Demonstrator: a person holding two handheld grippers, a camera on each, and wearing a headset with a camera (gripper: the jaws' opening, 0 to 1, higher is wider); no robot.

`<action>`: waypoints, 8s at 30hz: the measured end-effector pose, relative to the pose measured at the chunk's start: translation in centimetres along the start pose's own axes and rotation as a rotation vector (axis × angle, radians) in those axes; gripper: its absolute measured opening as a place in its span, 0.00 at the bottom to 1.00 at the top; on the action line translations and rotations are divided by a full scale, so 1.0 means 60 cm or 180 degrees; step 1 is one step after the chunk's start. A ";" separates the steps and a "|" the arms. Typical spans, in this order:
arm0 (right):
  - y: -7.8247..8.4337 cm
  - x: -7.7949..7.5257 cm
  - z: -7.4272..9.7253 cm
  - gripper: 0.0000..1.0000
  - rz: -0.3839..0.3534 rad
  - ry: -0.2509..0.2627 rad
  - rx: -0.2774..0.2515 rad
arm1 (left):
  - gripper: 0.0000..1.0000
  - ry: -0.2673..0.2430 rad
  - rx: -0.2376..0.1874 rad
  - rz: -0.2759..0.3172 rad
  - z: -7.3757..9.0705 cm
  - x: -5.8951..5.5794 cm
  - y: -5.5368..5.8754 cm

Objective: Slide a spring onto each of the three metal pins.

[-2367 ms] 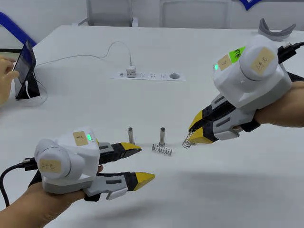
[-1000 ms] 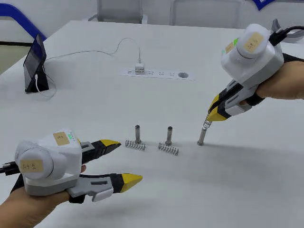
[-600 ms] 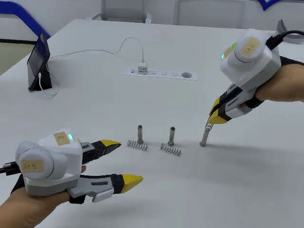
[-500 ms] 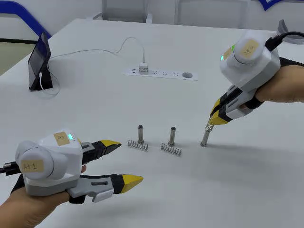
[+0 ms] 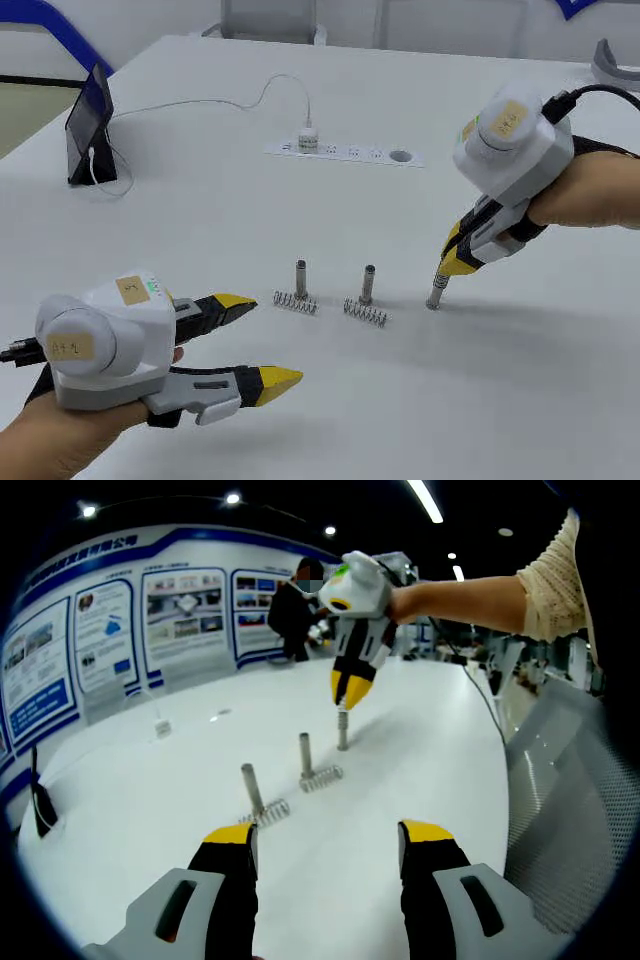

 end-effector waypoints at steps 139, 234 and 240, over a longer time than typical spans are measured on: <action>-0.095 0.104 -0.039 0.12 0.0327 -0.0160 -0.0187 | 0.54 0.0194 0.0016 -0.0248 -0.029 -0.027 -0.032; -0.201 0.171 0.035 0.12 0.1191 -0.0303 -0.0577 | 0.16 0.0508 -0.0018 -0.0737 -0.058 -0.076 -0.046; -0.193 0.161 0.036 0.12 0.1139 -0.0275 -0.0546 | 0.21 0.0461 -0.0023 -0.0620 -0.051 -0.068 -0.042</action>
Point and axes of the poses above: the centre of the closed fingertips' face, and the gripper's own axes: z roughly backward along the fingers, x roughly to its left, y roughly out of its underside, the point moved 7 cm from there along z, roughly backward along the fingers, and after that the axes turned 12 degrees about z, right-handed, at the moved point
